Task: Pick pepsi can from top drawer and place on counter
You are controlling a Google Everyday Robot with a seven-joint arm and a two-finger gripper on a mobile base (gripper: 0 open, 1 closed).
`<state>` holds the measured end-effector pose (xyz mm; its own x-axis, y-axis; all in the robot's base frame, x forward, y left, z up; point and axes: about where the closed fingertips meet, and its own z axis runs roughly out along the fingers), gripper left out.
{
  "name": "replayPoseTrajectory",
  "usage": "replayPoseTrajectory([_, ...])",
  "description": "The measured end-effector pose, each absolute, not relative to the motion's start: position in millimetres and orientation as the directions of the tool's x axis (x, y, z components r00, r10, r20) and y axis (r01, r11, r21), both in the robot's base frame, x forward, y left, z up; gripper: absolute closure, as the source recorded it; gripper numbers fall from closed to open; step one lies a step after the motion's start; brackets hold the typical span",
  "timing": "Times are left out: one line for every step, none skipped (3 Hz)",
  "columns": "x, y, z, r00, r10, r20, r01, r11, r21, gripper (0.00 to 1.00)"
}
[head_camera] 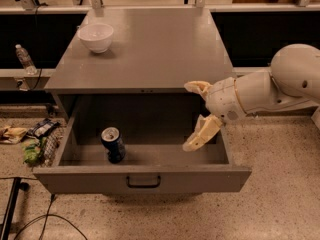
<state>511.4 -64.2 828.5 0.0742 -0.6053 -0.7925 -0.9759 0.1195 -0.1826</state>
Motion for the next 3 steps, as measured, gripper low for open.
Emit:
replayPoseTrajectory([512,-37,789,-0.047,-0.453,-0.890,-0.975,0.214,-0.057,0.00])
replayPoseTrajectory([524,-13,771,-0.122,-0.340,-0.932,-0.961,0.274,0.026,0.00])
replayPoseTrajectory([539,5,765,-0.139,-0.278,-0.950,-0.952,0.303,0.051,0.00])
